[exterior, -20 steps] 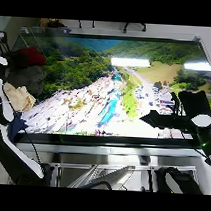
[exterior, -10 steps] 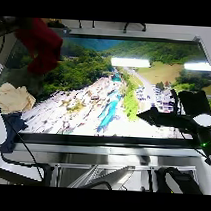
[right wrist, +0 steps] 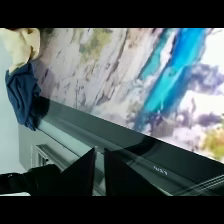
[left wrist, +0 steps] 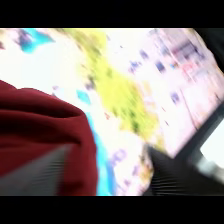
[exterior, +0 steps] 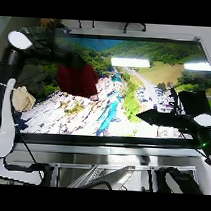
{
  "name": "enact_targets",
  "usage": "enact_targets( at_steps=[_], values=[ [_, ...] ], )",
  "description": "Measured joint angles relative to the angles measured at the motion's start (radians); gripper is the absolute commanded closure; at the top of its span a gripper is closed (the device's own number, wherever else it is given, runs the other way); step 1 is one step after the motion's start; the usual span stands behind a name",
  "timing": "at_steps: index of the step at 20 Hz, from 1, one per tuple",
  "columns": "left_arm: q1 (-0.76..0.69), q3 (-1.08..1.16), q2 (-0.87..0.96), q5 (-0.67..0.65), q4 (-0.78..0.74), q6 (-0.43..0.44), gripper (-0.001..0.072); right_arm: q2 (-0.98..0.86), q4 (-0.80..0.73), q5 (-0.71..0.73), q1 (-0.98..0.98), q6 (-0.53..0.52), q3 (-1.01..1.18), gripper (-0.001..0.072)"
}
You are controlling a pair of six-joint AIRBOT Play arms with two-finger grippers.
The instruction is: Fold the shirts.
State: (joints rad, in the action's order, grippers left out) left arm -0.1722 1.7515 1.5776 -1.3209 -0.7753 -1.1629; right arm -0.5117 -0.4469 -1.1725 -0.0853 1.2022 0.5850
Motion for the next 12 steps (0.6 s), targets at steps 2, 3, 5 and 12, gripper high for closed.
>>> enact_targets(
  at_steps=[2, 3, 5, 12],
  values=[
    [-0.047, -0.036, -0.001, -0.045, 0.01, -0.04, 0.0001, 0.0, 0.008, -0.001, 0.0, -0.013, 0.0, 0.0249],
    [-0.06, -0.042, -0.002, -0.063, 0.015, -0.06, 0.0001, 0.0, 0.016, 0.0, 0.0, -0.018, 0.001, 0.0251],
    [-0.063, -0.033, -0.003, -0.103, 0.02, -0.099, 0.0001, -0.002, 0.027, 0.004, 0.0, -0.03, 0.002, 0.025],
    [0.114, -0.117, -0.048, -0.188, -0.159, -0.211, 0.0002, -0.127, 0.104, 0.078, 0.004, -0.185, 0.008, 0.0251]
  ],
)
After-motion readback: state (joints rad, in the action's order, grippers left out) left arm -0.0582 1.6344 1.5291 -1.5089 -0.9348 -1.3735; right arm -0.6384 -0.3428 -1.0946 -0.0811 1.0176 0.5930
